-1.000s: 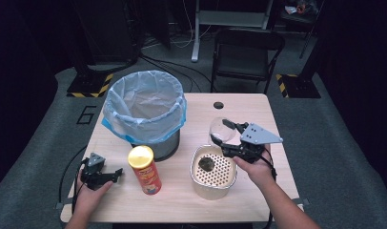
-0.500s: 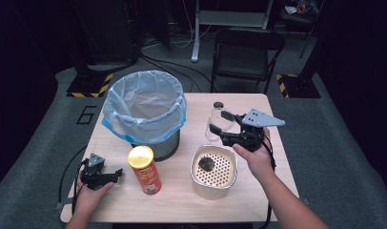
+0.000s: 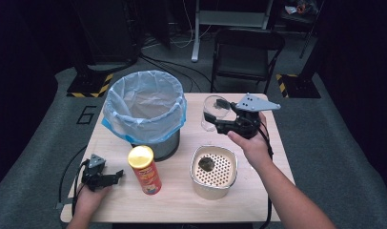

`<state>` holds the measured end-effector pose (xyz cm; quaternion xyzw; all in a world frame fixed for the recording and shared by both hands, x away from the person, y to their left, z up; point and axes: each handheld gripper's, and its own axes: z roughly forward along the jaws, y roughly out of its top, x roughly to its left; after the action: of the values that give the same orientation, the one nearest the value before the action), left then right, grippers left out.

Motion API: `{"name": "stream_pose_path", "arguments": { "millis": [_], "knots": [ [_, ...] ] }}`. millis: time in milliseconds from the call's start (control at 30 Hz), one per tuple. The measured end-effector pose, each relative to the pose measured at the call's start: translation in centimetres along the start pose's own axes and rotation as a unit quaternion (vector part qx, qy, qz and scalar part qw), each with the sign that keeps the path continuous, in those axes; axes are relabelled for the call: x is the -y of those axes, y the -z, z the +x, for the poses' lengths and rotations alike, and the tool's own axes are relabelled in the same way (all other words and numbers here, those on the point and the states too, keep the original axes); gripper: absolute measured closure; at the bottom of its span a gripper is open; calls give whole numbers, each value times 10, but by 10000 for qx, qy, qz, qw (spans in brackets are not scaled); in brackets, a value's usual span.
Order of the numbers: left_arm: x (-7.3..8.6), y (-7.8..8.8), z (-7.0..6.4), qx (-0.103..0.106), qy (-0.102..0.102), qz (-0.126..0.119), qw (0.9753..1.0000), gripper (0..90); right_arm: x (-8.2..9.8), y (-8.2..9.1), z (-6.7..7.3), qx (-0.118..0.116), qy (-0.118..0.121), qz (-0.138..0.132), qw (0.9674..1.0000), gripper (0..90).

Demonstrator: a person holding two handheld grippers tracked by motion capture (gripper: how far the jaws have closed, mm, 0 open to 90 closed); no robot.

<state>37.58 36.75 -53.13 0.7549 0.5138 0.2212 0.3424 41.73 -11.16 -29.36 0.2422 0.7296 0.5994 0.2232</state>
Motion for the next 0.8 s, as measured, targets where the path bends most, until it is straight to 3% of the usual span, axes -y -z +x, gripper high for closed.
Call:
{"name": "stream_pose_path", "arguments": {
  "millis": [200,300,500,800],
  "knots": [
    [0,1,0,15,14,24,10000,116,-16,-5,0,-62,50,-24,10000,337],
    [0,1,0,3,-4,2,10000,116,-28,-7,2,-76,-51,14,10000,337],
    [1,1,0,2,5,-3,10000,116,-56,-15,3,-129,97,-39,9999,337],
    [1,1,0,7,-4,-2,10000,117,-91,-45,3,-262,8,-49,9996,337]
  ]
}}
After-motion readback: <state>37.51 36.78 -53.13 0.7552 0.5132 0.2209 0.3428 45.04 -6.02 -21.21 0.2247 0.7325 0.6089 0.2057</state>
